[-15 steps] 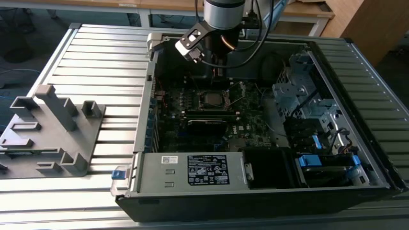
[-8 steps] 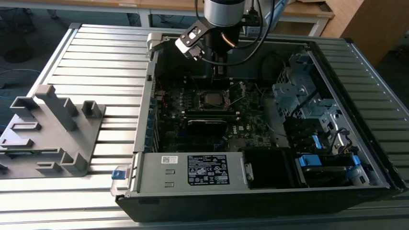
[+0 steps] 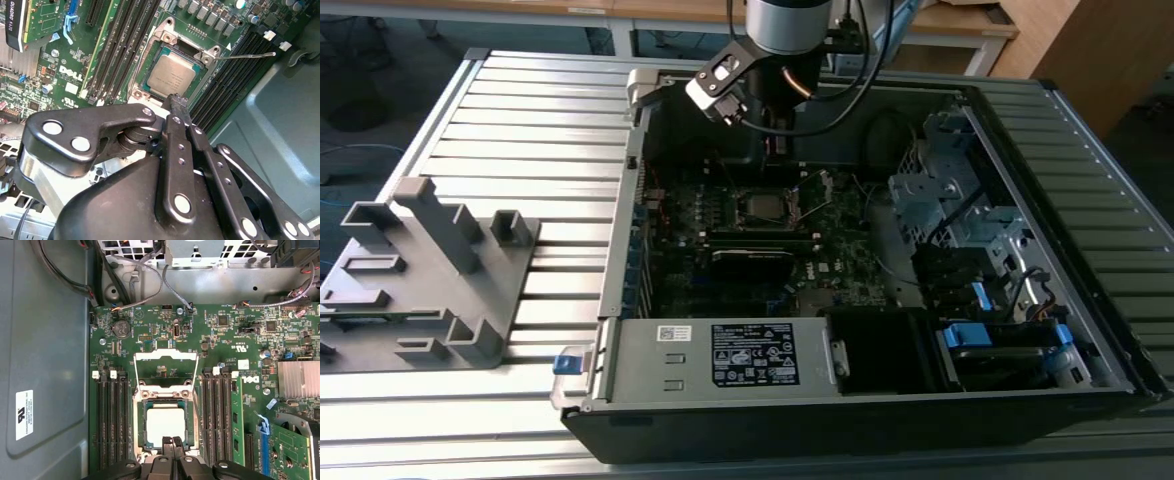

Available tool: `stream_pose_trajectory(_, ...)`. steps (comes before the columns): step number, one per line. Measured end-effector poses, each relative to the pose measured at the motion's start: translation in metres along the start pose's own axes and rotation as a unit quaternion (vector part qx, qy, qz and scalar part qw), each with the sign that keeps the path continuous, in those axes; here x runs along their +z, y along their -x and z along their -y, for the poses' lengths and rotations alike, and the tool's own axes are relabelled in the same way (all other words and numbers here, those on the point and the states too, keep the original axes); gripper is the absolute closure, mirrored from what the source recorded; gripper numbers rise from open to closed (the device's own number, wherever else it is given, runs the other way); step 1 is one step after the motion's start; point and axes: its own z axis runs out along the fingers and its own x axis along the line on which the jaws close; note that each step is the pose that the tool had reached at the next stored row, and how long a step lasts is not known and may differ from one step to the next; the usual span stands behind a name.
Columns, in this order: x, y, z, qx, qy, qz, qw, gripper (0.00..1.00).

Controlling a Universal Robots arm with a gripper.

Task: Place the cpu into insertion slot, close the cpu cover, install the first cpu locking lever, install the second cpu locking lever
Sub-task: 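Close the cpu cover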

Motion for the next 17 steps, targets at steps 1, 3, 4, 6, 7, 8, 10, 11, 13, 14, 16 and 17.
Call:
stream_pose_trajectory(1, -0.0001, 0.0000, 0.0000, 0.000, 0.0000, 0.0000, 1.00000, 0.89)
stream_pose_trajectory(3, -0.0012, 0.0000, 0.0000, 0.000, -0.0002, 0.0003, 1.00000, 0.89)
stream_pose_trajectory(4, -0.0015, 0.0000, -0.0001, 0.000, 0.0000, 0.0001, 1.00000, 0.89)
stream_pose_trajectory(6, -0.0015, 0.0000, -0.0001, 0.000, 0.0000, -0.0001, 1.00000, 0.89)
stream_pose_trajectory(7, -0.0015, -0.0001, -0.0001, 0.000, 0.0001, -0.0001, 1.00000, 0.89)
stream_pose_trajectory(8, -0.0015, 0.0000, -0.0001, 0.000, 0.0000, -0.0001, 1.00000, 0.89)
stream_pose_trajectory(10, -0.0016, 0.0000, -0.0001, 0.000, 0.0000, 0.0000, 1.00000, 0.89)
stream_pose_trajectory(11, -0.0017, 0.0000, -0.0001, 0.000, 0.0000, 0.0000, 1.00000, 0.89)
stream_pose_trajectory(13, -0.0023, 0.0000, -0.0001, 0.000, -0.0001, 0.0001, 1.00000, 0.89)
stream_pose_trajectory(14, -0.0022, 0.0000, -0.0001, 0.000, 0.0000, 0.0001, 1.00000, 0.89)
stream_pose_trajectory(16, -0.0027, 0.0000, -0.0001, 0.000, 0.0000, 0.0000, 1.00000, 0.89)
stream_pose_trajectory(17, -0.0028, 0.0000, -0.0001, 0.000, 0.0000, 0.0000, 1.00000, 0.89)
